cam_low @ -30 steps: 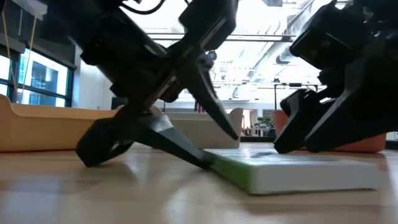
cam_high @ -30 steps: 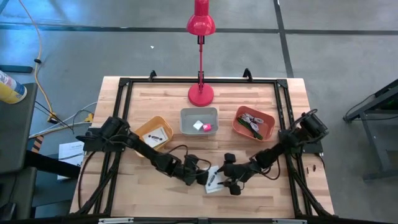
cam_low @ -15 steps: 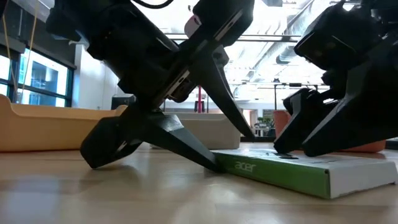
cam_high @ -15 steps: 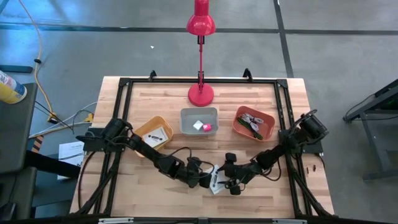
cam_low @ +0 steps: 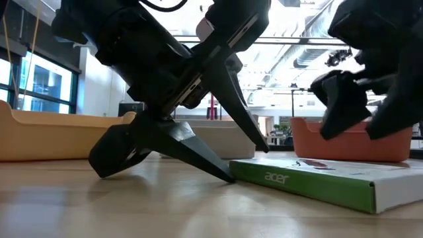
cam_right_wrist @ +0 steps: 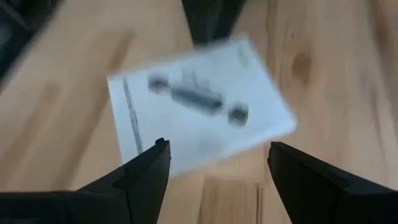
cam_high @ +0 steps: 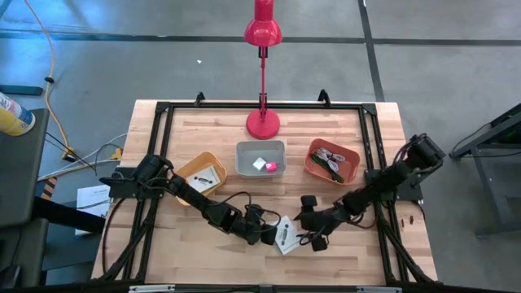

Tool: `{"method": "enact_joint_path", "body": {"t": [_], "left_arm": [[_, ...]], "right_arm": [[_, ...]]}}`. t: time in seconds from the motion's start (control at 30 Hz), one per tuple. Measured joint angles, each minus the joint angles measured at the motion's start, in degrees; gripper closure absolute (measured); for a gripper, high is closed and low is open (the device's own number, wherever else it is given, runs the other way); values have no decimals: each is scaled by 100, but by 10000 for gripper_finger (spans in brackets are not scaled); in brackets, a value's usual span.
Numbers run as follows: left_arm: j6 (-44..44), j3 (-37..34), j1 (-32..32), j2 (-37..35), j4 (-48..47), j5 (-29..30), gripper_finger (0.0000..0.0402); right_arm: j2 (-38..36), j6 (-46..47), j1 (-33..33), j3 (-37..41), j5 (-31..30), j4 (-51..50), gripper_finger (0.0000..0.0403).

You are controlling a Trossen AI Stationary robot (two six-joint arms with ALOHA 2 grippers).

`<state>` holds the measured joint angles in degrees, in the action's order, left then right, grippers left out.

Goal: Pick and place items into bin
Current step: Put the white card reader box into the yellow bin

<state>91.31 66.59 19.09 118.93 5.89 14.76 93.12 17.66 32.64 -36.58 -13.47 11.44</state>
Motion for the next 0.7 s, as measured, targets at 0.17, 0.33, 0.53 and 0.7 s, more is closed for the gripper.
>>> {"method": "enact_joint_path", "body": {"t": [0.17, 0.33, 0.53, 0.7], "left_arm": [[-11, -7, 2, -2, 61, -1, 241], [-21, -17, 38, 0, 230, -21, 241], [1, -20, 125, 2, 281, -207, 240], [33, -20, 166, -7, 212, -260, 240]], "right_arm": [[209, 36, 111, 12, 304, -455, 144], [699, 232, 256, 2, 234, 470, 144], [1158, 484, 313, -151, 69, 1294, 144], [1481, 445, 310, -490, -35, 1278, 144]]}}
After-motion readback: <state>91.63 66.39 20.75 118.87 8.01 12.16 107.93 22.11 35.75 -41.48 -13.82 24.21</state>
